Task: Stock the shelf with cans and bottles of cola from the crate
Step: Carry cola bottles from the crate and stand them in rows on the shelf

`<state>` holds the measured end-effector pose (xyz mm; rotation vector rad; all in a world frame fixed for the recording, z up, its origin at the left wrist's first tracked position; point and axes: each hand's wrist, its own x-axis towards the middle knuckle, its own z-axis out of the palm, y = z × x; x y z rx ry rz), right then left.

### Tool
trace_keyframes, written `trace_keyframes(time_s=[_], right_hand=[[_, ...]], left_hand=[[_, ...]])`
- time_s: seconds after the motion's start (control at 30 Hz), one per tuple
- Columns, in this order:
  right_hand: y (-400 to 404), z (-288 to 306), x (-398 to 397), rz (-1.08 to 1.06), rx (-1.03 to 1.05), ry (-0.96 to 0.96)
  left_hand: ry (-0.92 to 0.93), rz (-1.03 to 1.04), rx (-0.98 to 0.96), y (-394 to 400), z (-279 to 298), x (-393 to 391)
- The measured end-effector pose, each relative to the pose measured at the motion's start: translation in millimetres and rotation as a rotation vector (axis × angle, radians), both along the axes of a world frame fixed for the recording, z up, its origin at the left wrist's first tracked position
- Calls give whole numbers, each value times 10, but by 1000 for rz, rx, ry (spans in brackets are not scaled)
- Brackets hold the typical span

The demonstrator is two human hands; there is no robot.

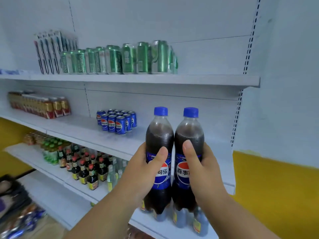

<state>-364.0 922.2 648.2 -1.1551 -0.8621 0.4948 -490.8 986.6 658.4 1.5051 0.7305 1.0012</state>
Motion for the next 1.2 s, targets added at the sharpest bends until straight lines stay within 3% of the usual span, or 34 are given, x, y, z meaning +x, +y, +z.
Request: trace_keyframes(time_s=[0.37, 0.77, 1.2], right_hand=[[1838, -207, 209, -147, -23, -24], [3226, -540, 325, -485, -127, -31], [3946, -794, 652, -630, -107, -57]], left_hand=[[-163, 266, -40, 1602, -180, 463], [-131, 19, -5, 3357, -638, 870], [-197, -2, 21, 4074, -952, 1312]])
